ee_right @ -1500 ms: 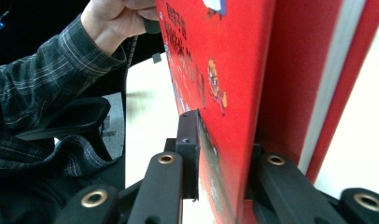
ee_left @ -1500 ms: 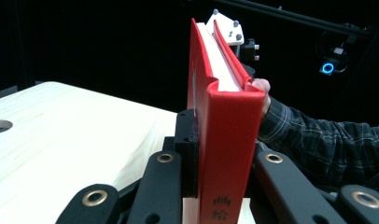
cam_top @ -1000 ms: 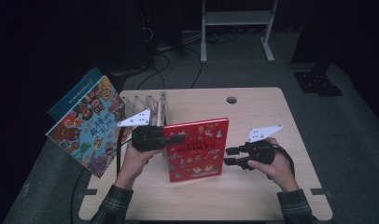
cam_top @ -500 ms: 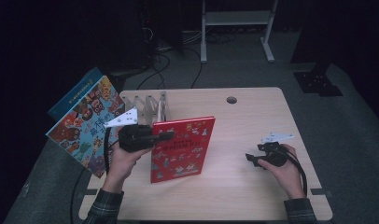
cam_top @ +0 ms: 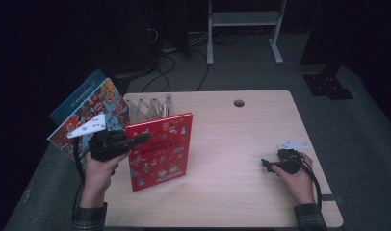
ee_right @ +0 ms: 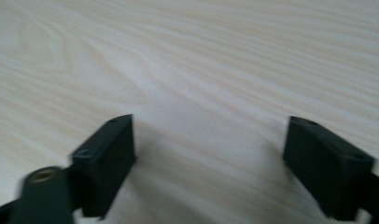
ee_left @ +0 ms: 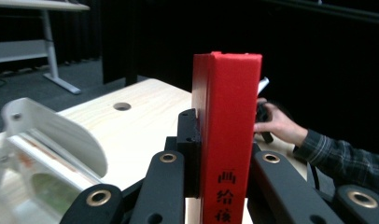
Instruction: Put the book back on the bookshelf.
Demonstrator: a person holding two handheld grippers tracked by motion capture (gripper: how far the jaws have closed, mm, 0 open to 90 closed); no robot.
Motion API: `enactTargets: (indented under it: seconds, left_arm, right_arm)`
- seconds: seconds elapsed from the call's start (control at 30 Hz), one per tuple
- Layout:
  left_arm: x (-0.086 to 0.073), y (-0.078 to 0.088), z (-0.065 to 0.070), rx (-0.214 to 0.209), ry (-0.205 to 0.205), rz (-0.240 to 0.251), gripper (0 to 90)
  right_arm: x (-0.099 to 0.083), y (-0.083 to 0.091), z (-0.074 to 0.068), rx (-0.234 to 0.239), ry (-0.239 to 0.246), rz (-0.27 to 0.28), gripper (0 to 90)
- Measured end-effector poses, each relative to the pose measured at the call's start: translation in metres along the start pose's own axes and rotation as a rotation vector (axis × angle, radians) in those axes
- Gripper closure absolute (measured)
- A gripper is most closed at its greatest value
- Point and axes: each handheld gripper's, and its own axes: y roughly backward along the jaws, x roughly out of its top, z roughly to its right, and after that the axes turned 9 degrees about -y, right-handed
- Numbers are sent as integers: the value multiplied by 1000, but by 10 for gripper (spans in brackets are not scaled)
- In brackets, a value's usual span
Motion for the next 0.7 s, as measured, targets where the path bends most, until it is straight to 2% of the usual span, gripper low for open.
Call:
enactTargets:
  seconds: [0.43,0.7]
  left_arm:
    - [-1,64,-4,144,20,41,793]
    - [-3,86,-10,271,22,52,793]
  right_arm:
    - [1,-1,1,-14,-13,-7,98]
    - [1,-1,1,-16,-15,-7,97]
